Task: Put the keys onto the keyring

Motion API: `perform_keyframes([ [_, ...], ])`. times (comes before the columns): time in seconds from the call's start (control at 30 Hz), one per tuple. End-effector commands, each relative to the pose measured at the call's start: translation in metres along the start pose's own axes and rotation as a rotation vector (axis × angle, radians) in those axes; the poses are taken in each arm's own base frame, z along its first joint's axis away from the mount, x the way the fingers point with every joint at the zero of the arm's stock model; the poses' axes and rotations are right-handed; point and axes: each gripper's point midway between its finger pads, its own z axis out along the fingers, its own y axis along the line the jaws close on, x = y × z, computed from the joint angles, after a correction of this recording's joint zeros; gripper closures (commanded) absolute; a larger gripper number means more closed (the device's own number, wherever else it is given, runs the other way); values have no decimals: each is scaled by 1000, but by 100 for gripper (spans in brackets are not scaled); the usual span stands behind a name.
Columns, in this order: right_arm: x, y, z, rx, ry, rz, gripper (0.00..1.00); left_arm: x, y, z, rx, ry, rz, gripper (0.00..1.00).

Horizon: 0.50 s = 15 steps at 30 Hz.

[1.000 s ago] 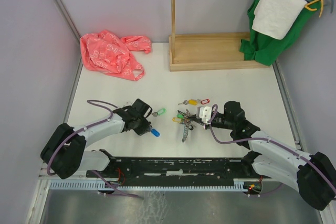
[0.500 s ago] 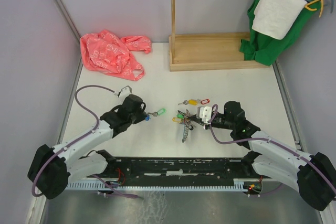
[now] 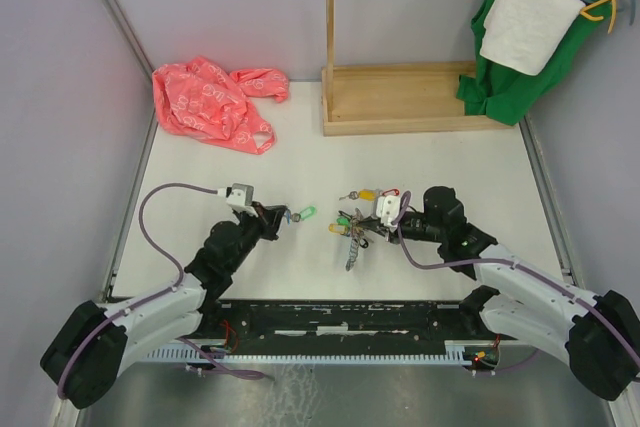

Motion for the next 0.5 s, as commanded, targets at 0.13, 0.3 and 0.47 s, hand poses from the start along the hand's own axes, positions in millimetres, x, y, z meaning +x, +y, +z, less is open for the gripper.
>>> perform_keyframes([
  [0.13,-36,-21,5,4,-29,-5,99,-71,-68,-13,372,-383,266,97],
  [0.3,-40,-24,5,-8,-20,-33,99,-69,-97,-18,548,-425,410,97],
  [0.47,-42,-23,5,-26,-17,-97,99,-63,-127,-24,728,-444,539,97],
])
